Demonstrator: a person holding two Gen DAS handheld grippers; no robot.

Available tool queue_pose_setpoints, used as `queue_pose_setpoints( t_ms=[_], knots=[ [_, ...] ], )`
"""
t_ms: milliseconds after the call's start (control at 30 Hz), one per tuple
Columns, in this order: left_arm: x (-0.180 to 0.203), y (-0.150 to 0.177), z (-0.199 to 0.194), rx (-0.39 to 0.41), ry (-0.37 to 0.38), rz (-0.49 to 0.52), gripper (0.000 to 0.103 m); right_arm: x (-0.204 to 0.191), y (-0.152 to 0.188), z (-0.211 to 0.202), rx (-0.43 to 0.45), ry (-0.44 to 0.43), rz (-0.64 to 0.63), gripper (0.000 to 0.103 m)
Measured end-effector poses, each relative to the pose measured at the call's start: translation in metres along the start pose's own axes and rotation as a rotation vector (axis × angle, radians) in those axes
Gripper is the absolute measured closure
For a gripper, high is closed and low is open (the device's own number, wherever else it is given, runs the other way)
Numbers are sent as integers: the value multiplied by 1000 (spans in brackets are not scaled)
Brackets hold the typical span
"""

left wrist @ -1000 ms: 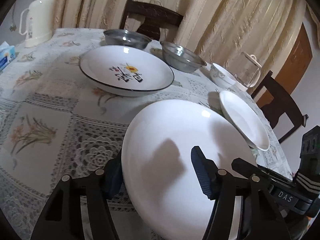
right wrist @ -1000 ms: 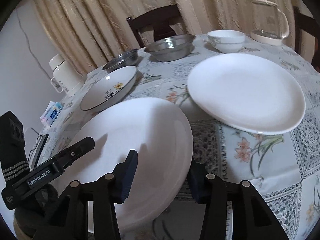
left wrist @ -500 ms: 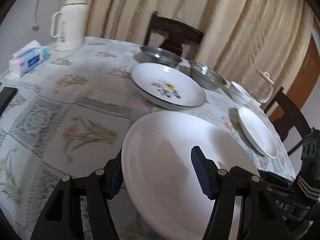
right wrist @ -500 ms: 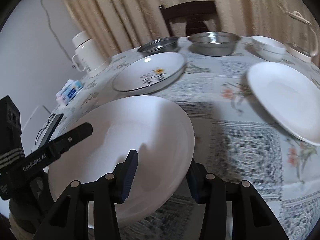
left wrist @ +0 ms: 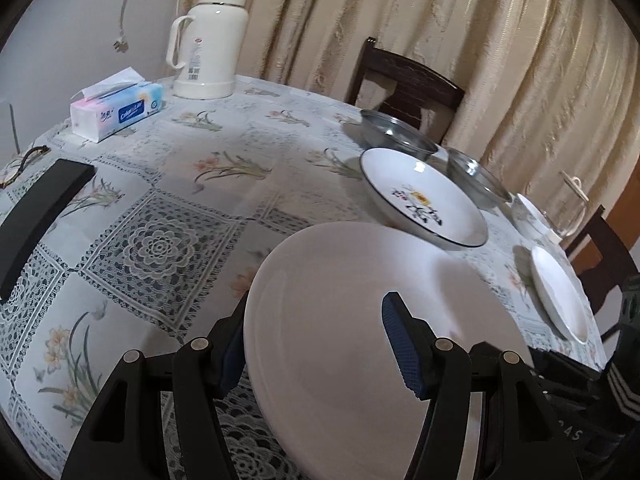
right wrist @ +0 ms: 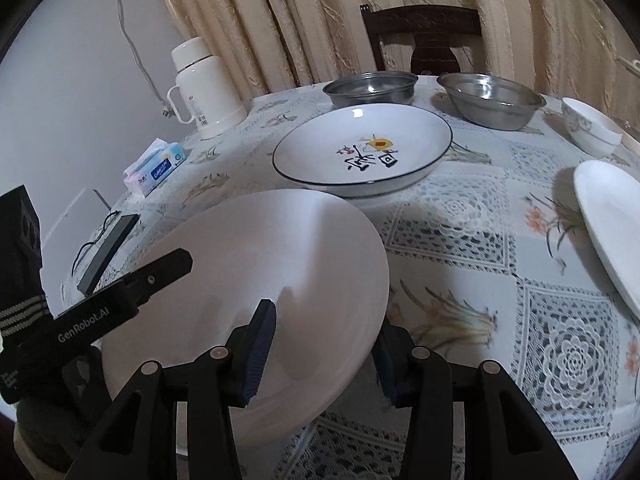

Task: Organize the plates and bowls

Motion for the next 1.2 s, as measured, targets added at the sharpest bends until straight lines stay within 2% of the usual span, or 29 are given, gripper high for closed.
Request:
queue_pose_setpoints(
  t_ms=[233, 467, 633, 867, 1200],
  knots=[
    [0, -6, -2, 30, -22, 12, 40, -1, -5, 7, -6, 8, -8, 54],
    [-10, -7, 8, -19, -68, -24, 40, 0, -2, 13, -25, -21, 13, 54],
    [-18, -10, 7, -38, -77, -71, 37, 2, -1, 11, -21, -36, 27, 49],
    [-15, -4, 5, -41, -101, -52, 37, 7, 3, -3, 31, -1, 41, 38],
    [-6, 0, -3, -19, -108, -35, 37, 20, 10, -14, 71, -9, 104, 37]
  ],
)
Point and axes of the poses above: each gripper's, at about its wrist camera, not at the fingertips, and z roughly the way its jaws point, x to its right, y to its underside, the point moved 1 cm from there along z, roughly the way its jaws point, and after that the axes turned 15 degrees about -z, right-handed, at the moved point
